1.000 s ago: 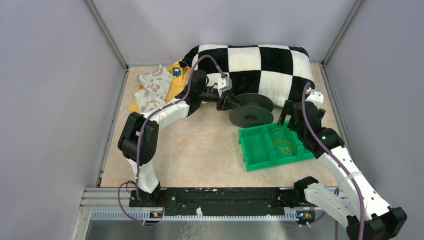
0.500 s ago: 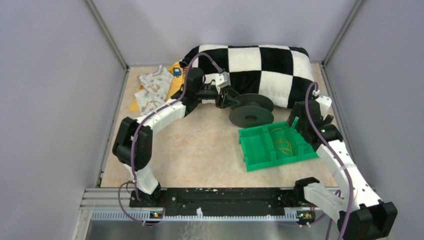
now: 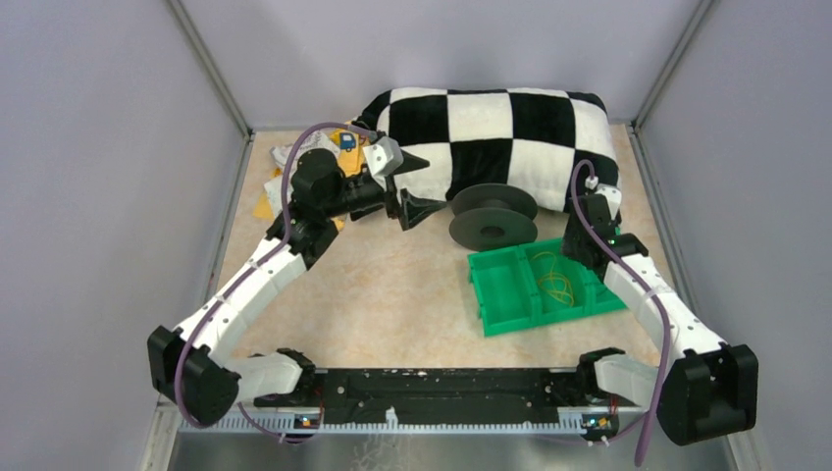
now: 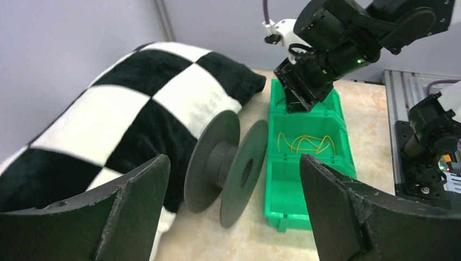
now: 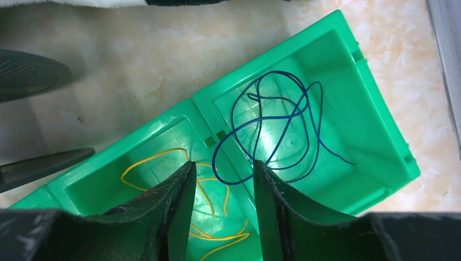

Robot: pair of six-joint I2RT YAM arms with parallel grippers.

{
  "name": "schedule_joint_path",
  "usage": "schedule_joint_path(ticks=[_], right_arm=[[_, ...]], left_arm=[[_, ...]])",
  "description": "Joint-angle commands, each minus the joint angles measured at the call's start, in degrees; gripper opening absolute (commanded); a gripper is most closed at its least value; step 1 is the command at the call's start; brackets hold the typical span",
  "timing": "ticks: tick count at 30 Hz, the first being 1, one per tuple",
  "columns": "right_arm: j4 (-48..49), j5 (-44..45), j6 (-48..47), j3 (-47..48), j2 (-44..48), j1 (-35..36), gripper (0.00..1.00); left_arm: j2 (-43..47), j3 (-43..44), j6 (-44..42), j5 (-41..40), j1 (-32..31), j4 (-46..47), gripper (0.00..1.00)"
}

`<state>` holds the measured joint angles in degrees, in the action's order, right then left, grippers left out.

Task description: Wrap the cables

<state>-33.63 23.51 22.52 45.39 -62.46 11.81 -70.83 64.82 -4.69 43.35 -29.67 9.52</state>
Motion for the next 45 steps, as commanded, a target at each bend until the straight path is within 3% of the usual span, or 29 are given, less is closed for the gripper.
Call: schedule_joint_path(ticks=[1, 5, 7, 13, 19, 28, 34, 40, 43, 45], right_arm=[[4.4, -1.7, -1.6, -1.1, -1.7, -0.3, 0.43], [5.9, -0.8, -1.4, -1.4, -3.6, -0.4, 0.40], [5.8, 0.4, -1.4, -0.8, -4.6, -0.4, 0.34], [4.3, 1.8, -2.0, 1.9, -2.2, -0.4, 0.00], [-0.5, -2.3, -6.1, 12.8, 5.0, -0.4, 0.00], [-2.4, -41.3, -15.3, 31.7, 10.0, -0.3, 0.00], [-2.8, -61.1, -15.4, 39.9, 11.6, -0.3, 0.00], [6.7, -81.9, -8.9, 36.5, 11.4, -0.3, 0.00], [13.1, -87.5, -4.5, 33.0, 11.2, -0.3, 0.00], [17.4, -88.6, -1.2, 30.9, 10.9, -0.3, 0.00]], left_arm=[[4.3, -1.7, 1.8, -8.4, 0.3, -8.1, 0.95], [7.0, -2.9, 4.1, -13.1, 0.6, -13.7, 0.99], [7.8, -3.3, 3.4, -11.6, 0.7, -16.3, 0.99], [7.1, 1.8, 6.5, -16.8, 0.9, -26.3, 0.99], [6.2, 6.3, 8.4, -17.8, 1.0, -28.7, 0.99], [3.1, 5.9, 11.2, -16.5, 3.3, -22.4, 0.99], [-0.1, 13.9, 6.6, -14.3, 3.4, -23.5, 0.99], [-0.8, 18.3, 9.5, -1.7, 3.4, -17.0, 0.99], [-1.7, 19.0, 12.1, 6.4, 2.7, -14.0, 0.99], [-1.3, 18.6, 12.4, 6.2, 2.0, -12.0, 0.99]])
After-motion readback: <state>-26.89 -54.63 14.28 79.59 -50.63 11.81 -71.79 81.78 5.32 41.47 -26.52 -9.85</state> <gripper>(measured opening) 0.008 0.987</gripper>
